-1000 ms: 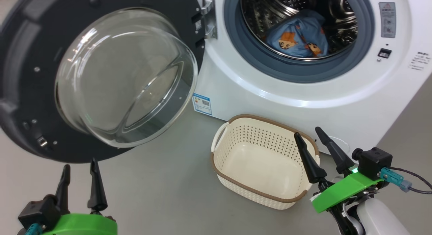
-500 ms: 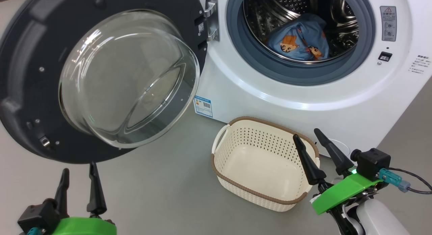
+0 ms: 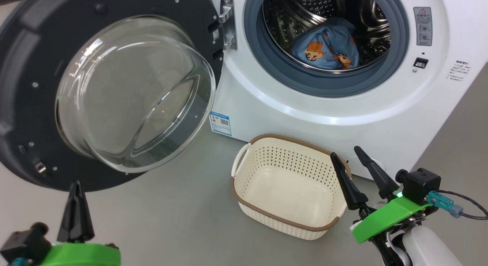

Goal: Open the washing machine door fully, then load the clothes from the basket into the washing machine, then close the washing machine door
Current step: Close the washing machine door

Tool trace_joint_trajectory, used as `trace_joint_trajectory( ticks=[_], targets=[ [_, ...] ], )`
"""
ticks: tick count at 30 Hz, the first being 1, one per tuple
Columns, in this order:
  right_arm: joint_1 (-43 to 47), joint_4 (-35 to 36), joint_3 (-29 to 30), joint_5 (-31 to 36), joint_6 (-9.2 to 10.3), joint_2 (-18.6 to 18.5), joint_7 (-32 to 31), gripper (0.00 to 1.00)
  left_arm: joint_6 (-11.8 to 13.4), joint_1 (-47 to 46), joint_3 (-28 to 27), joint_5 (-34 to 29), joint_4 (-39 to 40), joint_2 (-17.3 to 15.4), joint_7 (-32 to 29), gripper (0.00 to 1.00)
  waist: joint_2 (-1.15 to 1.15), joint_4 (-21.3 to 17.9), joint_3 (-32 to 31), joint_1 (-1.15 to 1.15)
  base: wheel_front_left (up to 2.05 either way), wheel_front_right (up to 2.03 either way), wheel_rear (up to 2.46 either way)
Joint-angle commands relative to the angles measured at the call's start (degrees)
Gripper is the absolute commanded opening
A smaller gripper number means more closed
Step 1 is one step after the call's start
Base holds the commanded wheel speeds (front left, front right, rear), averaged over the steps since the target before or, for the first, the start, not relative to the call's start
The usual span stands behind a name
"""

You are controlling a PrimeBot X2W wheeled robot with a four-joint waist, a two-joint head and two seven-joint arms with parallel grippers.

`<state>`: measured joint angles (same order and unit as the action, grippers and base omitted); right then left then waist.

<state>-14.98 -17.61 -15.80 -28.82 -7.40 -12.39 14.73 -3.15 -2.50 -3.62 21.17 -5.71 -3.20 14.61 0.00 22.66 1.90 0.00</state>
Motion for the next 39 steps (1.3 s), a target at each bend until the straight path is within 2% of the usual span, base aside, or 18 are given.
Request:
trace_joint_trajectory(
  ticks=[1, 7, 14, 16, 20, 25, 29, 39],
  targets=[
    [0.3, 1.2, -1.1, -0.3, -0.09, -0.2, 0.3, 1.0, -0.5, -3.2, -2.4, 1.0, 2.3, -1.9, -0.1, 0.0, 0.0, -0.2, 0.0, 0.0, 0.0, 0.0, 0.0],
    [0.3, 1.2, -1.5, -0.2, -0.09, -0.5, 0.3, 1.0, -2.0, -8.1, -7.2, 9.8, 7.2, -3.8, -2.4, 0.0, 0.0, -1.1, 0.2, 0.0, 0.0, 0.0, 0.0],
    [0.4, 1.1, -1.6, -0.1, -0.09, -0.9, 0.3, 1.0, -3.1, -15.0, -13.5, 21.2, 10.9, -9.2, -7.7, 0.0, 0.0, -2.7, 0.3, 0.0, 0.0, 0.0, 0.0],
    [0.4, 1.1, -1.7, -0.1, -0.09, -1.1, 0.3, 1.0, -3.3, -17.2, -14.7, 23.0, 10.8, -11.4, -9.0, 0.0, 0.0, -3.2, 0.4, 0.0, 0.0, 0.0, 0.0],
    [0.3, 1.2, -2.1, -0.2, -0.09, -1.3, 0.3, 1.0, -2.8, -22.1, -18.1, 29.2, 8.9, -13.8, -12.2, 0.0, 0.0, -4.2, 0.5, 0.0, 0.0, 0.0, 0.0],
    [0.1, 1.2, -1.8, 0.0, -0.09, -1.9, 0.3, 1.0, -0.4, -27.2, -24.1, 38.2, 1.7, -17.0, -17.4, 0.0, 0.0, -5.5, 1.1, 0.0, 0.0, 0.0, 0.0],
    [-0.2, 1.2, -1.8, 0.0, -0.09, -2.5, 0.3, 1.0, 0.6, -30.5, -28.9, 44.2, -8.0, -20.2, -20.5, 0.0, 0.0, -6.5, 1.7, 0.0, 0.0, 0.0, 0.0],
    [-1.1, 1.3, -2.2, 0.2, -0.09, -3.9, 0.3, 1.0, -1.3, -34.9, -34.4, 49.7, -28.3, -26.0, -21.9, 0.0, 0.0, -8.8, 3.0, 0.0, 0.0, 0.0, 0.0]
  ],
)
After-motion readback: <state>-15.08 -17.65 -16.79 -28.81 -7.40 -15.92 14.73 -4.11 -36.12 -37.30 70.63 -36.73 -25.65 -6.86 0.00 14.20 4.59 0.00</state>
